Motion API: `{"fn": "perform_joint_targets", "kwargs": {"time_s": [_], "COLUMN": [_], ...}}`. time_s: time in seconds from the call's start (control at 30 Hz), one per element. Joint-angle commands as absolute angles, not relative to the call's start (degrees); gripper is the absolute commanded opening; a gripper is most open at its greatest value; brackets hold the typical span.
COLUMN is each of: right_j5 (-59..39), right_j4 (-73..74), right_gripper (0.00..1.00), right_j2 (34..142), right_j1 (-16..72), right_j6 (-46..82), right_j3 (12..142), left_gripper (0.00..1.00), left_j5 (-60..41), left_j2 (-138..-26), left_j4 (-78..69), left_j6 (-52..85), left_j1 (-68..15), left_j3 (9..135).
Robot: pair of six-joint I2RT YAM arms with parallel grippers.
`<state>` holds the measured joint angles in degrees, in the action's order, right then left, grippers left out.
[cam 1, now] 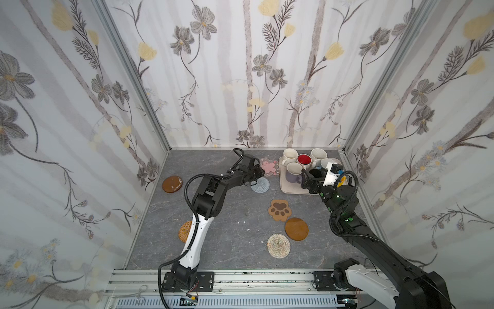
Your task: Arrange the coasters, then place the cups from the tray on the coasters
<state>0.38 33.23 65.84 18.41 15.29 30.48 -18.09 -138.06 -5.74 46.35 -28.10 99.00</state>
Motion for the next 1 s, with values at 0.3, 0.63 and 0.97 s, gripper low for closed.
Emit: {"fn": "perform_joint_targets", "kwargs": {"time_s": [0.3,0.63,0.97], "right_j5": [0.64,0.49,-4.55], "right_j4": [33.42,32.24,29.10], "right_gripper": [0.98,0.97,0.91], "right_j2": [65.74,65.65,72.27], "right_j1": [18.43,18.42,22.36], "right_j6": [14.53,14.50,22.65], "right_j3": [30.83,31.45,37.65], "left_gripper": [0.10,0.00,0.00], "left_j5": [-18.22,-17.83,-17.35], "left_j2": [-138.40,-137.65,-134.51], "left_j4": [-5.27,-5.27,-5.28], "left_j6": [47.64,47.48,45.71], "left_j1": [-28.19,-27.75,-26.86], "left_j3": [99.77,100.55,99.66]}}
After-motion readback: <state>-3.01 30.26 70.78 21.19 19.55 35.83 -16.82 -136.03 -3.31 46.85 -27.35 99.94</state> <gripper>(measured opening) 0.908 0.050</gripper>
